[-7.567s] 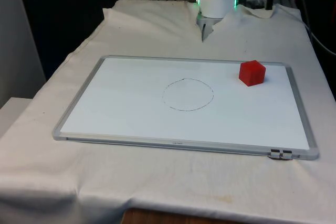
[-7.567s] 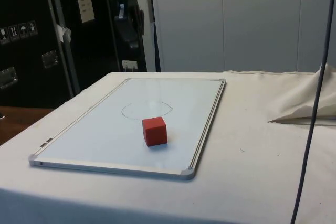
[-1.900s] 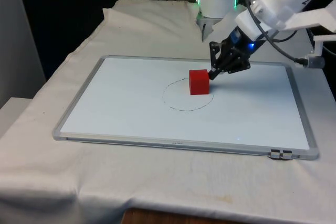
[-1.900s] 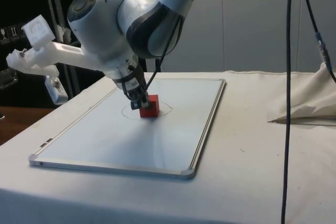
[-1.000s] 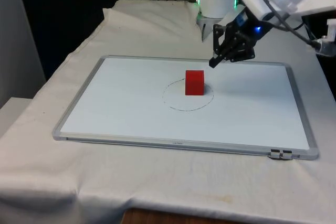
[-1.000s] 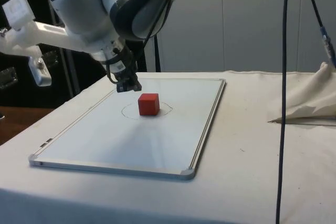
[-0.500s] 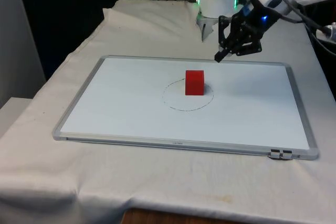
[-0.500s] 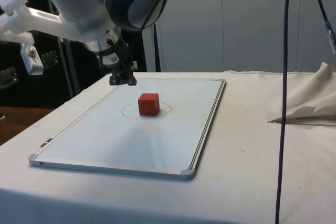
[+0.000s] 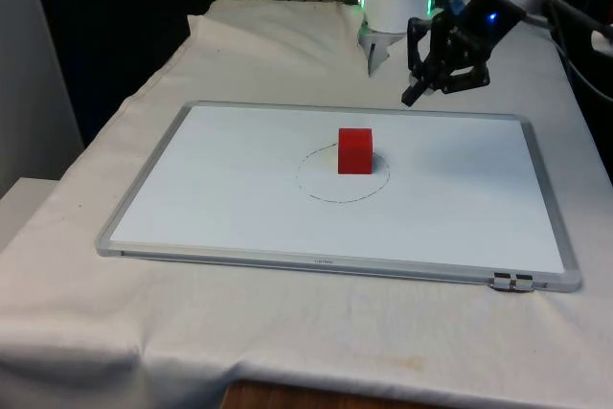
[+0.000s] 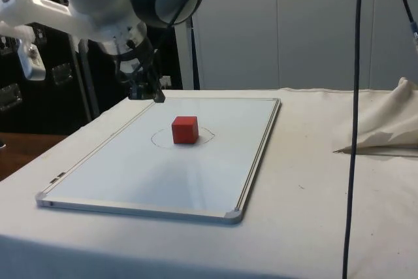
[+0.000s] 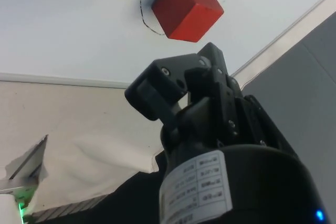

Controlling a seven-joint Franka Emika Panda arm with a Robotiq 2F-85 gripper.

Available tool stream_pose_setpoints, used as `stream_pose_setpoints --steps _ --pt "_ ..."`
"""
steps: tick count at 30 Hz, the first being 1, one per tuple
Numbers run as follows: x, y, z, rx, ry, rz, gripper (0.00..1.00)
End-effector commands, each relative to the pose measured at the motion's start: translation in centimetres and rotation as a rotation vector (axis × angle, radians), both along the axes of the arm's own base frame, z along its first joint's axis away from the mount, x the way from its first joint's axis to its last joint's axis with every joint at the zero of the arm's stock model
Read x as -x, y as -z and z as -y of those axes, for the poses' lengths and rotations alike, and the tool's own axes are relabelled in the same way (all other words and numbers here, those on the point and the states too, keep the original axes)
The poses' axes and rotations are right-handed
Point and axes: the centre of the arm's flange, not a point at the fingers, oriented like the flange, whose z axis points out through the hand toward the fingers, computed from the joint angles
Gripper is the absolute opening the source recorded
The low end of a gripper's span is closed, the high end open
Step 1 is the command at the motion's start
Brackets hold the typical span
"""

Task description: Push the cube into the marked area.

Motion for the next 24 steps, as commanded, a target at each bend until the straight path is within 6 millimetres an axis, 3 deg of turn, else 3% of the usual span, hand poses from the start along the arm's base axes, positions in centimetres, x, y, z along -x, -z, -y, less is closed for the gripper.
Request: stream_pose_setpoints --steps 1,15,24 --pt "0.0 -0.1 0.0 -0.004 0.004 0.004 0.0" --pt "-0.2 -2.5 -0.2 -0.054 0.054 0.057 0.0" --pt "-0.3 -3.0 0.1 -0.079 0.069 0.07 0.0"
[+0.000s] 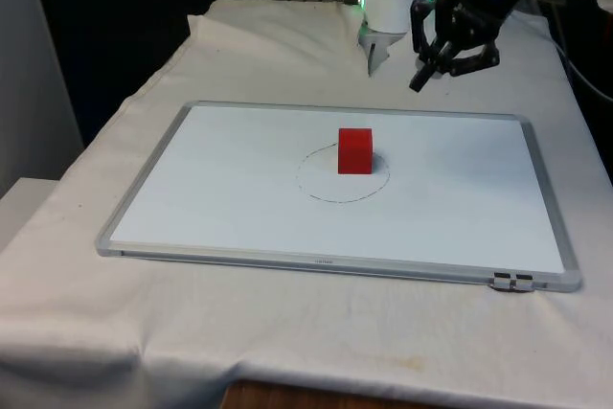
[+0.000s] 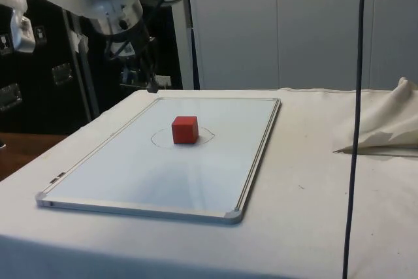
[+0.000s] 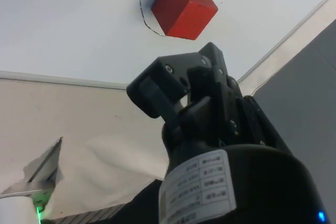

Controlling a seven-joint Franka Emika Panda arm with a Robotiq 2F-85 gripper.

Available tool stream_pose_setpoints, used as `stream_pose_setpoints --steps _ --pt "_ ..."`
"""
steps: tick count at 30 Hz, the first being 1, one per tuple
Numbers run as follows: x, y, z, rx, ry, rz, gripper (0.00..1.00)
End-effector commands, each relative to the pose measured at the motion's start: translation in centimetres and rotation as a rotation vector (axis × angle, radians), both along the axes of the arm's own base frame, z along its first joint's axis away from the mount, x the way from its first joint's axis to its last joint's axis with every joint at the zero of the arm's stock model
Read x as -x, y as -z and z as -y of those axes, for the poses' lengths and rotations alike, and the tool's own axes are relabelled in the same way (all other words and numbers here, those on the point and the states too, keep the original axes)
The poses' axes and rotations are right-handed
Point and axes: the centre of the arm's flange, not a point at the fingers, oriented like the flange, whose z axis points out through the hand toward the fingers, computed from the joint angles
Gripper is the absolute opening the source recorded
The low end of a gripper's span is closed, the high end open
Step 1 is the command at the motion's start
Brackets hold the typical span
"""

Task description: Push the cube into the marked area.

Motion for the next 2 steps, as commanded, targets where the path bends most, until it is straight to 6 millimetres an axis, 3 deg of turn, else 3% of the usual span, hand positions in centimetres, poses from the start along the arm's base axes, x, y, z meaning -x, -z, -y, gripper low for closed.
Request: stream_pose_setpoints --steps 1,2 --pt "0.03 0.05 -0.05 -0.007 -0.003 0.001 0.0" --pt "0.03 0.04 0.01 0.0 0.0 -0.001 0.0"
